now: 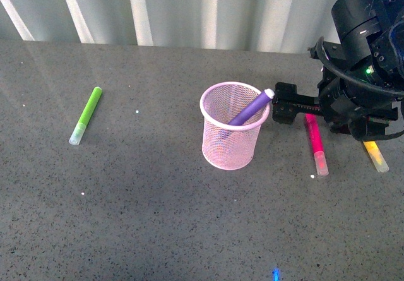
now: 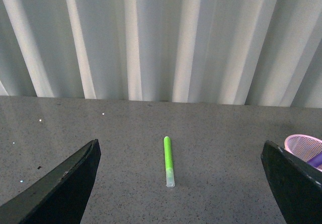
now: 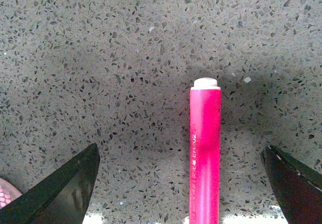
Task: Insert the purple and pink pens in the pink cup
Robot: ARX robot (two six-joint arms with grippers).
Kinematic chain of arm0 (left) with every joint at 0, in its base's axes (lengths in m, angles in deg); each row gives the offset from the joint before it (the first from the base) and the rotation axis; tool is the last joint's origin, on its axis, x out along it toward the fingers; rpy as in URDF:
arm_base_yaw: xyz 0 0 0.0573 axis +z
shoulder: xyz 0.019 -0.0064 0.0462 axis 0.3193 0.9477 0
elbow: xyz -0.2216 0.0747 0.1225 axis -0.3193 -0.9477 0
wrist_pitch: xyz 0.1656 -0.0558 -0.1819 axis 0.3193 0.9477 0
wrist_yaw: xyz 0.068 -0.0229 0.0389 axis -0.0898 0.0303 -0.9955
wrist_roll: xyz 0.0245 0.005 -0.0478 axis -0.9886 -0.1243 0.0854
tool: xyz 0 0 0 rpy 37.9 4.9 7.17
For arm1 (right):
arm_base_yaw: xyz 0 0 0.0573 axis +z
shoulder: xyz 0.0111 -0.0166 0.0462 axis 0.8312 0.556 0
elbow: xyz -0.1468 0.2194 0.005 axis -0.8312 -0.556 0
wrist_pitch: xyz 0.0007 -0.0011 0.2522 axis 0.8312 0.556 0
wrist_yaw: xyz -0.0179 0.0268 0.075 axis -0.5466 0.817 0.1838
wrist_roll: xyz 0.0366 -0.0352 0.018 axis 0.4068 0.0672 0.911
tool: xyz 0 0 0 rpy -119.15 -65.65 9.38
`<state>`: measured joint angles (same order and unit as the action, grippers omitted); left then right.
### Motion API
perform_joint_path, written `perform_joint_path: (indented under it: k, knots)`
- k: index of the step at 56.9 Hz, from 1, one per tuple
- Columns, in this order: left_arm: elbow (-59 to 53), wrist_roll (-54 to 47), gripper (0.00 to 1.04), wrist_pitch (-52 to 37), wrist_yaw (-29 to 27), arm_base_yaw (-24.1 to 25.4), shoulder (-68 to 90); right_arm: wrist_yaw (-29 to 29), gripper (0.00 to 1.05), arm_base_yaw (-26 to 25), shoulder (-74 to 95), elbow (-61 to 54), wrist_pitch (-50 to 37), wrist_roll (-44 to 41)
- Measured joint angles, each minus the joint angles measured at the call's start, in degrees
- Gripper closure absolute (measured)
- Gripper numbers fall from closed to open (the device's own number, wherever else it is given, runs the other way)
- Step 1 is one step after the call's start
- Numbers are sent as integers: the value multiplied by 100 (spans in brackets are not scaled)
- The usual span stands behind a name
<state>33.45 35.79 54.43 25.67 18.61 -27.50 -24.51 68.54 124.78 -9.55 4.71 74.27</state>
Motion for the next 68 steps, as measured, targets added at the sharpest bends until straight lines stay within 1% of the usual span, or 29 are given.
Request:
perform_joint_path:
  k: [29,32,35,42,45,56,63,65,68]
  knots:
    - [0,0,7,0,0,0,0,-181,7,-120,304,236,-205,-140]
    - [0,0,7,0,0,0,0,-227,12,-125,310,247,-203,-149]
    - [0,0,7,0,0,0,0,-260,21,-138,317,251,-203,-160]
    - [0,0,7,0,0,0,0,-254,37,-181,317,251,-203,-164]
    - [0,0,7,0,0,0,0,-243,46,-212,315,251,-203,-164]
    - [0,0,7,0,0,0,0,-243,71,-302,315,251,-210,-179]
    - [0,0,7,0,0,0,0,-197,89,-363,297,245,-214,-199]
    - [0,0,7,0,0,0,0,-181,92,-376,289,238,-219,-201]
    - [0,0,7,0,0,0,0,-151,93,-396,260,205,-260,-199]
